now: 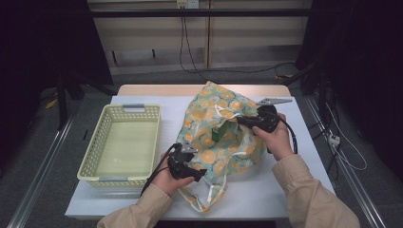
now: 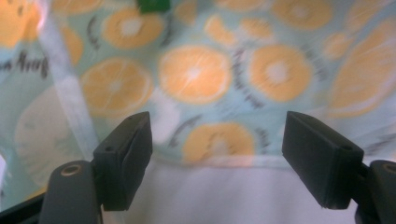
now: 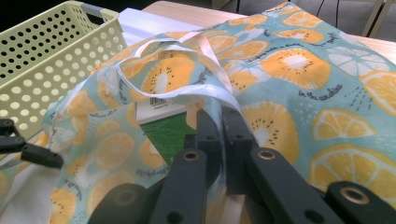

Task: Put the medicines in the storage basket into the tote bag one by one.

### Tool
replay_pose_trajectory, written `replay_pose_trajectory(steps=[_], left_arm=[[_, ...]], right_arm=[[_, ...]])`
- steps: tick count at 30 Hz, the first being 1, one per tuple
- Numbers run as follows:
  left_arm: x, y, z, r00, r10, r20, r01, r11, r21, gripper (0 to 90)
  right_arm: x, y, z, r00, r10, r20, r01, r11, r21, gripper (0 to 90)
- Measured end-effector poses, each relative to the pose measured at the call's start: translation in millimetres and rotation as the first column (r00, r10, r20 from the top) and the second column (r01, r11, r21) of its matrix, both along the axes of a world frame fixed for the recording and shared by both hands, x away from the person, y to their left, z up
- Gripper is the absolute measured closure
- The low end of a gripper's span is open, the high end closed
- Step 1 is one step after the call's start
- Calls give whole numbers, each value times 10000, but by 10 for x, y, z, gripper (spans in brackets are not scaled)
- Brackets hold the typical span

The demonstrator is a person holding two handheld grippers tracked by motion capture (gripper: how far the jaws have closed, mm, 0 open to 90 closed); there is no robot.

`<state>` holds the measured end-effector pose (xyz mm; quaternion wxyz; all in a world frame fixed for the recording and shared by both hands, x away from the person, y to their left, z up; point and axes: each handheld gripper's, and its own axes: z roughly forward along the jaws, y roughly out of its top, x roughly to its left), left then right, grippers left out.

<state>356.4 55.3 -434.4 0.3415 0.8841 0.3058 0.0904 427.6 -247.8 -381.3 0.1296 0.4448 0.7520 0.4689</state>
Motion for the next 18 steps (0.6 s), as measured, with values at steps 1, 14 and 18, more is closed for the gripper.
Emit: replay_pose_trajectory(steps=[1, 14, 18], left_arm=[[-2, 12, -16, 9994, 326, 110, -326, 9994, 73, 246], [45, -9, -121, 9981, 610, -59, -608, 9978, 277, 421], [38, -13, -127, 9981, 621, 12, -621, 9981, 64, 584]], right_arm=[[-2, 8, -2, 10000, -3, -12, 3, 10000, -10, 875], [1, 17, -9, 10000, 71, -8, -71, 10000, 58, 875], [9, 18, -21, 10000, 85, -41, -85, 9999, 90, 875]])
